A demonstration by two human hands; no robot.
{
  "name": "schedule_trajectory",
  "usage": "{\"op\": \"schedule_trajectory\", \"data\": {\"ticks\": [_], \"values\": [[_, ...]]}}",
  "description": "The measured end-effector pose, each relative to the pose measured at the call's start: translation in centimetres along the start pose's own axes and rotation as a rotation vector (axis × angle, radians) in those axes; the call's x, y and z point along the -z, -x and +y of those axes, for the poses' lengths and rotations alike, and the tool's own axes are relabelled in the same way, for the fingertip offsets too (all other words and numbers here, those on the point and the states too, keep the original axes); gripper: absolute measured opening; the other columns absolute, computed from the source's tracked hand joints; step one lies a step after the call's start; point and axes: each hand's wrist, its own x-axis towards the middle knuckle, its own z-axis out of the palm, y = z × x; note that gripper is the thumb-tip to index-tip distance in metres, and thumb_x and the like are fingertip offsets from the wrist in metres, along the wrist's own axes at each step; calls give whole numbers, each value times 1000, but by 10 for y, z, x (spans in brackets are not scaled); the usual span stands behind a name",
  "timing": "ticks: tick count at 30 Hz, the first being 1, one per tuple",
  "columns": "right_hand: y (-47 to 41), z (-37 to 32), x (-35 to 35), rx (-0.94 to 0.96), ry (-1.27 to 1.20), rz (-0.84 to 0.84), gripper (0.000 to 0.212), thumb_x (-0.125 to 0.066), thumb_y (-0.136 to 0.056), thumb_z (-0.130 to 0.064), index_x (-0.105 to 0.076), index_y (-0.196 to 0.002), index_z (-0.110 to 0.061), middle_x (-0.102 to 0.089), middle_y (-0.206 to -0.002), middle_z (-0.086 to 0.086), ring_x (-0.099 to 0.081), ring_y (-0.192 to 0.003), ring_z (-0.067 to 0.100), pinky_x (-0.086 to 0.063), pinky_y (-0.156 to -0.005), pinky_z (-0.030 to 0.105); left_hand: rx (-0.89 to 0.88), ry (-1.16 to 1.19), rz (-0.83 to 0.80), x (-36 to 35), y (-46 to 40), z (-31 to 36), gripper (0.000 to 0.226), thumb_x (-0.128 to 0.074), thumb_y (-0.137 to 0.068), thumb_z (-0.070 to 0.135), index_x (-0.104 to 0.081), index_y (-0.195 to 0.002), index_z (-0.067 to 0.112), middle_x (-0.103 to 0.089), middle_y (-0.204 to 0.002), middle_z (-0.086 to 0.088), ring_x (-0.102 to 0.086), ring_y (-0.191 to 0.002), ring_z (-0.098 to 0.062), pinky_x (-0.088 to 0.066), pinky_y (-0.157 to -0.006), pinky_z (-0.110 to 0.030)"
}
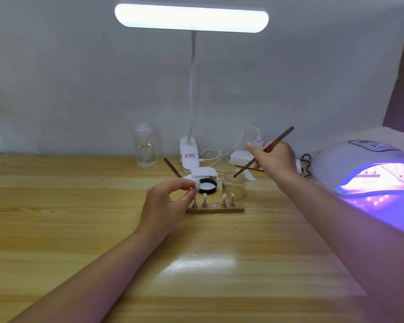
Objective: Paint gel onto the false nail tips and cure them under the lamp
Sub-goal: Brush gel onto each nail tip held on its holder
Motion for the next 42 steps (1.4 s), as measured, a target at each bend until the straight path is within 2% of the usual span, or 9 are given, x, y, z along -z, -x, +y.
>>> {"op": "schedule_trajectory", "data": {"ticks": [4,13,17,20,22,25,29,35,42], "values": [[-4,8,3,-193,-241,56,30,-64,-83,-38,-58,-70,-12,-58,-55,-2,-47,-52,8,-34,-52,23,2,-3,-15,-1,-1,-1,10,-69,-78,11,-72,-84,18,-67,-78,14,-62,-82,2,-44,-73,-7],[-6,23,9,-237,-203,92,30,-64,-82,-27,-54,-57,-14,-56,-52,-3,-48,-55,8,-40,-60,26,-11,-23,-30,1,0,-1,13,-69,-78,6,-71,-84,17,-68,-80,9,-62,-82,-3,-43,-75,-9],[-5,23,19,-263,-249,173,26,-59,-82,-19,-53,-58,-12,-55,-51,-2,-47,-52,10,-41,-56,25,-9,-24,-34,0,-1,0,18,-68,-78,4,-69,-83,22,-66,-80,11,-60,-85,-4,-36,-74,0],[7,13,18,-260,-444,193,24,-53,-86,-20,-50,-63,-13,-54,-42,-3,-40,-35,6,-35,-39,16,-2,3,-40,0,-1,1,23,-68,-77,5,-66,-79,28,-66,-81,12,-61,-86,-8,-37,-75,-2],[22,4,15,-197,-582,147,26,-48,-91,-22,-51,-66,-13,-55,-37,-2,-41,-31,8,-31,-33,12,-3,10,-52,1,-1,1,22,-68,-77,5,-67,-79,27,-67,-81,9,-61,-86,-10,-38,-76,-4],[54,0,0,0,-673,-25,35,-42,-97,-34,-60,-74,-14,-64,-48,2,-50,-36,9,-41,-38,15,-7,12,-76,0,0,1,19,-68,-78,3,-68,-81,22,-68,-83,4,-61,-86,-12,-39,-77,-6],[85,-1,-18,237,-630,-178,35,-42,-85,-43,-68,-76,-19,-69,-65,-4,-57,-51,4,-43,-50,11,-16,-7,-84,0,-1,-1,20,-68,-77,4,-68,-82,23,-66,-82,6,-59,-85,-10,-40,-76,-8],[94,-2,-21,339,-607,-166,37,-49,-80,-42,-68,-65,-15,-66,-60,-1,-56,-53,6,-44,-54,14,-31,-8,-65,-1,-1,-2,27,-70,-76,3,-66,-86,28,-64,-82,13,-59,-85,-5,-44,-77,-10],[97,1,-25,521,-431,-133,35,-44,-89,-31,-69,-72,-12,-63,-65,-11,-60,-61,2,-43,-58,11,-11,-5,-61,-1,0,-3,22,-70,-76,4,-70,-87,23,-64,-82,12,-61,-85,-8,-46,-80,-17]]}}
